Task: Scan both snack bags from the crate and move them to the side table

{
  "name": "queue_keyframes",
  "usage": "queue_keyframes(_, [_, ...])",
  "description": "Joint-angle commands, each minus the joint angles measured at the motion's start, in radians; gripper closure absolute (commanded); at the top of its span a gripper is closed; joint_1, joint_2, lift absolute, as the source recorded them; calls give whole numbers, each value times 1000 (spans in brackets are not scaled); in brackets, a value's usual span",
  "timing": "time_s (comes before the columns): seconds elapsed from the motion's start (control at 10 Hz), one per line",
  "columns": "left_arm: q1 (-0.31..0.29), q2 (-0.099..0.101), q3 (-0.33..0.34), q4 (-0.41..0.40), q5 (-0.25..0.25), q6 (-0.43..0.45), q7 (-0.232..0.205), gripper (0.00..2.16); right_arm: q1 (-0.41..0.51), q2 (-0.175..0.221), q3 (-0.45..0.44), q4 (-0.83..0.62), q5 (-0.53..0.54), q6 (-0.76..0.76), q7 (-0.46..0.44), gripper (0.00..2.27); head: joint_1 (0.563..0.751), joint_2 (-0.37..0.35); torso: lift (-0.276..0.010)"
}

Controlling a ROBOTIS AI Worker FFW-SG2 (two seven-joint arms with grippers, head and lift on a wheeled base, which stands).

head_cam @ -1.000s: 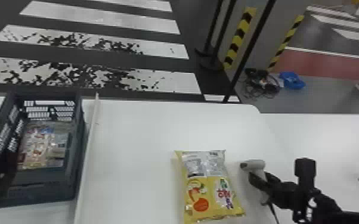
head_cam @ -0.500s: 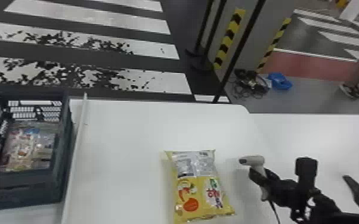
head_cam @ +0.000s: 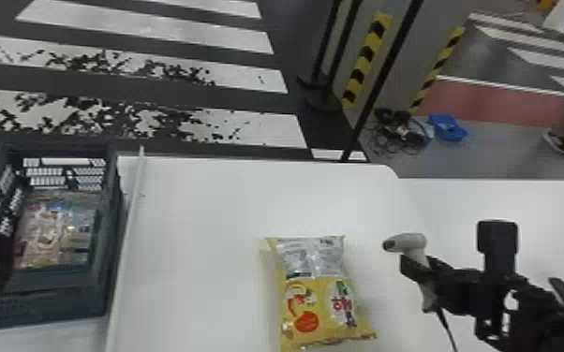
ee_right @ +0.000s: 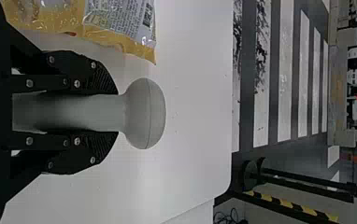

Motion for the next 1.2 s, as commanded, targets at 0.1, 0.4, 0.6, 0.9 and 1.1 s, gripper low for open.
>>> queue_keyframes(0.1, [1,6,1,1,-6,0,3,70,3,71,12,-78,5,74,-6,2240,695,-266,-95])
queue_keyframes(0.4, [-5,3,-2,5,-6,3,5,70,3,147,64,-134,3,105,-25,2240,695,-218,-95])
queue_keyframes(0.6, [-5,2,-5,5,-12,3,3,70,-26,185,98,-141,5,114,-32,2240,695,-163,-95])
queue_keyframes(0.9, [-5,2,-10,7,-13,3,3,70,-66,213,134,-118,23,101,-34,2240,695,-117,-95])
queue_keyframes(1.1, [-5,0,-13,7,-13,3,3,70,-77,213,164,-61,32,49,-34,2240,695,-100,-95])
